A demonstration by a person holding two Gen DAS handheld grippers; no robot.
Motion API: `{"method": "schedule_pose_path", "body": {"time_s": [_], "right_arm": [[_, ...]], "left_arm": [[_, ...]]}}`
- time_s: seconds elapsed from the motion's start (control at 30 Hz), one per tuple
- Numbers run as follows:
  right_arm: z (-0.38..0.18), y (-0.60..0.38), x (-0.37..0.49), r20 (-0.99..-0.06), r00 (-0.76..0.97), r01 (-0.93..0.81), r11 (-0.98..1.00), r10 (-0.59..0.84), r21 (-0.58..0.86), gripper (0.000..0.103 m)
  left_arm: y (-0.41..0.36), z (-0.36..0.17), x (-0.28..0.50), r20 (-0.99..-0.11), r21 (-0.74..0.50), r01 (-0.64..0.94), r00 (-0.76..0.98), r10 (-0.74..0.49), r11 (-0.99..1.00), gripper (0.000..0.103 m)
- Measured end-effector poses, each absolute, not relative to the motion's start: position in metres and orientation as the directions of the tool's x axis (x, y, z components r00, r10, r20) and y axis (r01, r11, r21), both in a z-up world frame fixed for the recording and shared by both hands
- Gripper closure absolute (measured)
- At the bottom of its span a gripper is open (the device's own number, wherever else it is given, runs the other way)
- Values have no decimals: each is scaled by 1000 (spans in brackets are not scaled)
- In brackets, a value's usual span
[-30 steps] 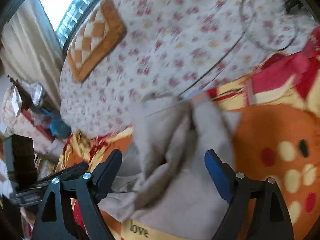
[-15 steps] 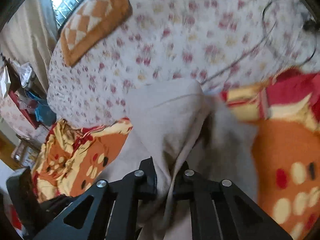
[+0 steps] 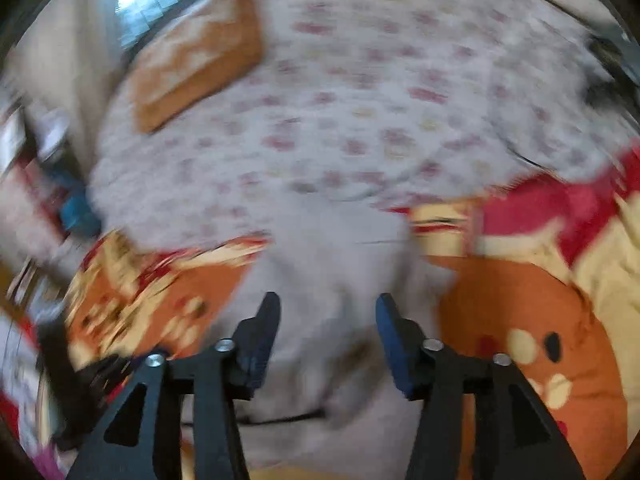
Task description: Fold large clothes
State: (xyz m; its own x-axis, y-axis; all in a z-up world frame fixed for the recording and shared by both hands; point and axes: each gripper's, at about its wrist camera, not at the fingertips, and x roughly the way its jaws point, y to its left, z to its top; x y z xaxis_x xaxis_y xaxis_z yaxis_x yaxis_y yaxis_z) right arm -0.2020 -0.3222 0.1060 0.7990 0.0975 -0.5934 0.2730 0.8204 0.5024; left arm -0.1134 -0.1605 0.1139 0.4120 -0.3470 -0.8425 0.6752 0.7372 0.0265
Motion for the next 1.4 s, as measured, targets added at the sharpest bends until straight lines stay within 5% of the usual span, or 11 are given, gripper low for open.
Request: {"method": "schedule_pose_path", "body": {"time_s": [0.1,0.2,0.4,0.5,0.63,0.7,0.8,0.83,0.93,1.23,1.4], "right_arm": [[97,-290,-190,-624,758,192,850,189,491,55],[67,-274,-198,-720,683,242,893,120,379,82],[12,-287,-230,-757,631,313,837,169,448,83],[51,-293,-237,-687,711,276,840,149,467,76],[90,-316,-220,-628,775,399,820,-63,410,26],[83,-325,-194,-667,738,456,803,-100,384,24],[54,-337,-159,-737,675,462,764,25,449,54],[49,-338,-154,-726,683,434,758,75,487,85],[59,-335,-163,-685,728,428,785,-6,448,100],[28,-356,-169,-753,655,507,773,-60,380,102],[72,-346,-206,-699,713,485,762,-61,429,73]], "left_arm": [[-151,109,-101,-856,-28,631,385,-345,775,36],[-145,100,-104,-864,-21,640,375,-335,768,36],[-153,78,-113,-883,1,683,343,-320,730,33],[-156,77,-116,-882,9,693,345,-321,721,33],[-157,74,-117,-885,14,694,344,-315,719,32],[-157,73,-116,-886,12,690,342,-312,723,32],[-157,73,-117,-886,25,694,349,-305,720,31],[-158,74,-117,-886,30,695,352,-303,718,31],[-159,74,-117,-886,31,698,351,-304,716,29],[-165,68,-120,-882,48,694,366,-296,718,24],[-164,68,-119,-882,42,686,368,-296,726,24]]}}
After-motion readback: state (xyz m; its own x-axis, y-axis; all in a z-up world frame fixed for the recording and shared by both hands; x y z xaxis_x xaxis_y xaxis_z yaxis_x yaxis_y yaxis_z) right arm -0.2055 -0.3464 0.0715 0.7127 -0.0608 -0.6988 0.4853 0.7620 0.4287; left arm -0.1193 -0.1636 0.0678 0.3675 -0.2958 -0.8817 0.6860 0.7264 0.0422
